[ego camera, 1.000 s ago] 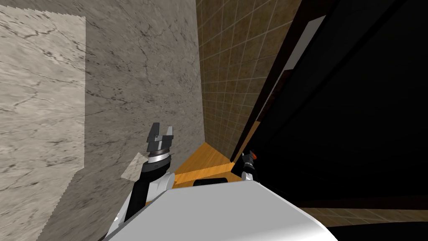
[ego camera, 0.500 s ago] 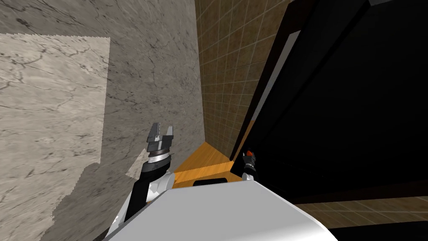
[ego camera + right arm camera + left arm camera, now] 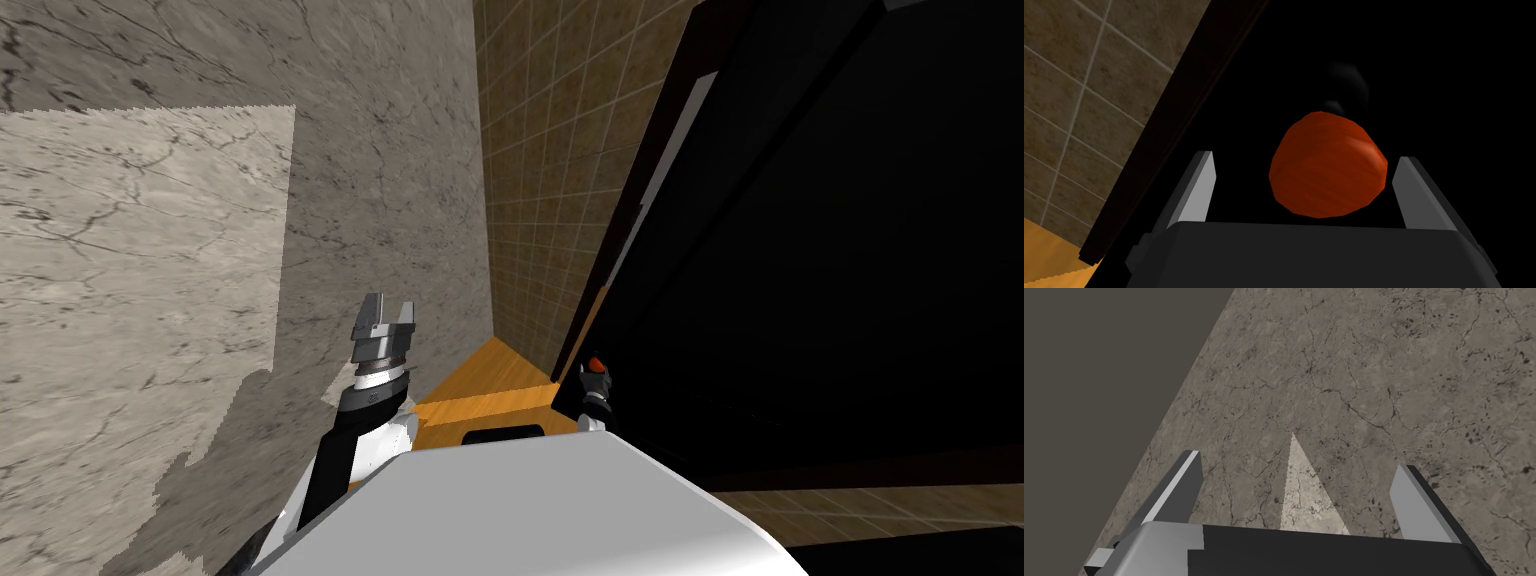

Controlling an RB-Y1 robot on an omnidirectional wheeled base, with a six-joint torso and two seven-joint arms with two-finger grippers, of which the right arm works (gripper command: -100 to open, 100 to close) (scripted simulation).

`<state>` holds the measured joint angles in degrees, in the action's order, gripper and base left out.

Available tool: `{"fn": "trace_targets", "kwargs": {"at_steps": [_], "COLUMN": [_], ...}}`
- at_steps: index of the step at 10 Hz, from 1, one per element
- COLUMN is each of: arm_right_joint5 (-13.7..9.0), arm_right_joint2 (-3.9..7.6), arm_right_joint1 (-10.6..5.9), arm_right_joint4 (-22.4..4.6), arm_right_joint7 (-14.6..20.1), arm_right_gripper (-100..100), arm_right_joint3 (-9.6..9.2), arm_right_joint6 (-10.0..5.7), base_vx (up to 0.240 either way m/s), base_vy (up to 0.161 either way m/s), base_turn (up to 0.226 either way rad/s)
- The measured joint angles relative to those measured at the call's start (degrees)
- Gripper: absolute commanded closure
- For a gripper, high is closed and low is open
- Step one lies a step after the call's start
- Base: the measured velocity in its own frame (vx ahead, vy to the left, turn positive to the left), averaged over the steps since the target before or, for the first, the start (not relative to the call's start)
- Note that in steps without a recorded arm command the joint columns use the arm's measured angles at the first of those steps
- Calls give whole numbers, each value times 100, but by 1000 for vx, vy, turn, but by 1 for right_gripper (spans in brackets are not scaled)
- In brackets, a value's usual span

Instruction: Pull the door open

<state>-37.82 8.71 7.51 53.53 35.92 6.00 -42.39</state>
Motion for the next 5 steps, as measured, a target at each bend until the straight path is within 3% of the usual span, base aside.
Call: {"fn": "trace_targets", "kwargs": {"at_steps": [5], "arm_right_joint5": [-310], "arm_right_joint2": [-12], "arm_right_joint1": [72], "arm_right_joint4": [72], "arm_right_joint7": [701], "arm_right_gripper": [-100], "arm_right_joint3": [-211], "arm_right_joint6": [-204], "base_vx": [-62], "base_vy": [-12], "base_turn": [62]}}
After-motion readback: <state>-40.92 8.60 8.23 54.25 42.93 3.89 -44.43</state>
